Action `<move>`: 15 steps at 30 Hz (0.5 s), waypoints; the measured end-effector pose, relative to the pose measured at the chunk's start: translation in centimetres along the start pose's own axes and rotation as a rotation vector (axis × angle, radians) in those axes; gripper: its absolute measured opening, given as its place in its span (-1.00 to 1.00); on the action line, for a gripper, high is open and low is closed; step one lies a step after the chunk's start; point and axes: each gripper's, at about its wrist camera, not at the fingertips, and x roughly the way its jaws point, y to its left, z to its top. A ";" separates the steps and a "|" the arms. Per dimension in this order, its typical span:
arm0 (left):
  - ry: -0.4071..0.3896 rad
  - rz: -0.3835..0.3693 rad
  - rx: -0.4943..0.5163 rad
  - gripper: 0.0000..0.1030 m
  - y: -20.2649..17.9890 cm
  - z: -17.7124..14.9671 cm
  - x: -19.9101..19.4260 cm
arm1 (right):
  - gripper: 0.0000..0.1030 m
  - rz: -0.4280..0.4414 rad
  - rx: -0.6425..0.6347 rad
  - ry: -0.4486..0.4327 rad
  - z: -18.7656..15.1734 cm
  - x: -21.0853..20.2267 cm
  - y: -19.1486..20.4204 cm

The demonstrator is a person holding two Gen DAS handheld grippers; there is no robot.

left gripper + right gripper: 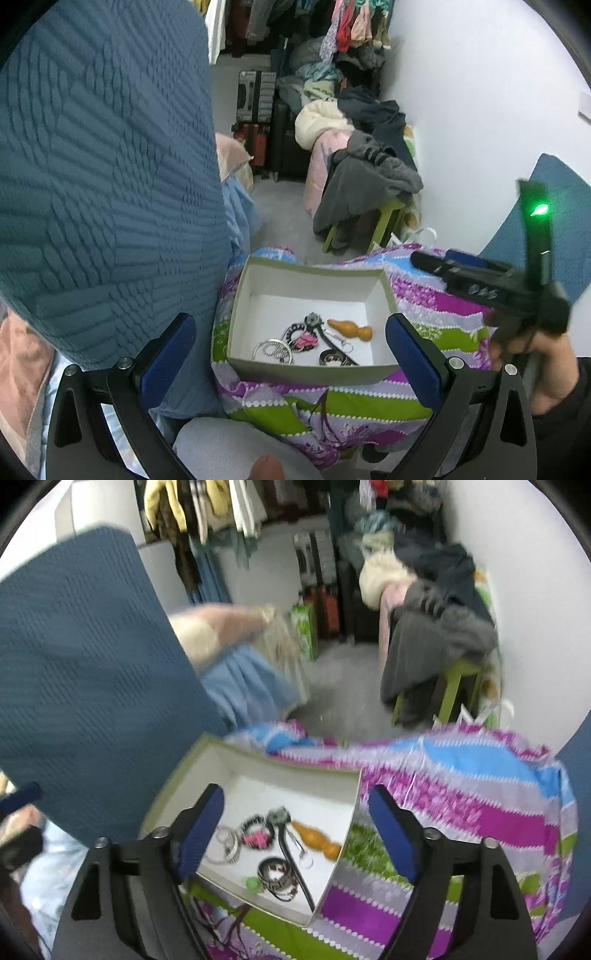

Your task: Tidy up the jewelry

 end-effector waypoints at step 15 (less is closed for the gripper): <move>-0.086 0.038 0.032 0.99 -3.0 2.1 -6.4 | 0.99 -0.092 -0.028 -0.244 1.3 -12.4 0.8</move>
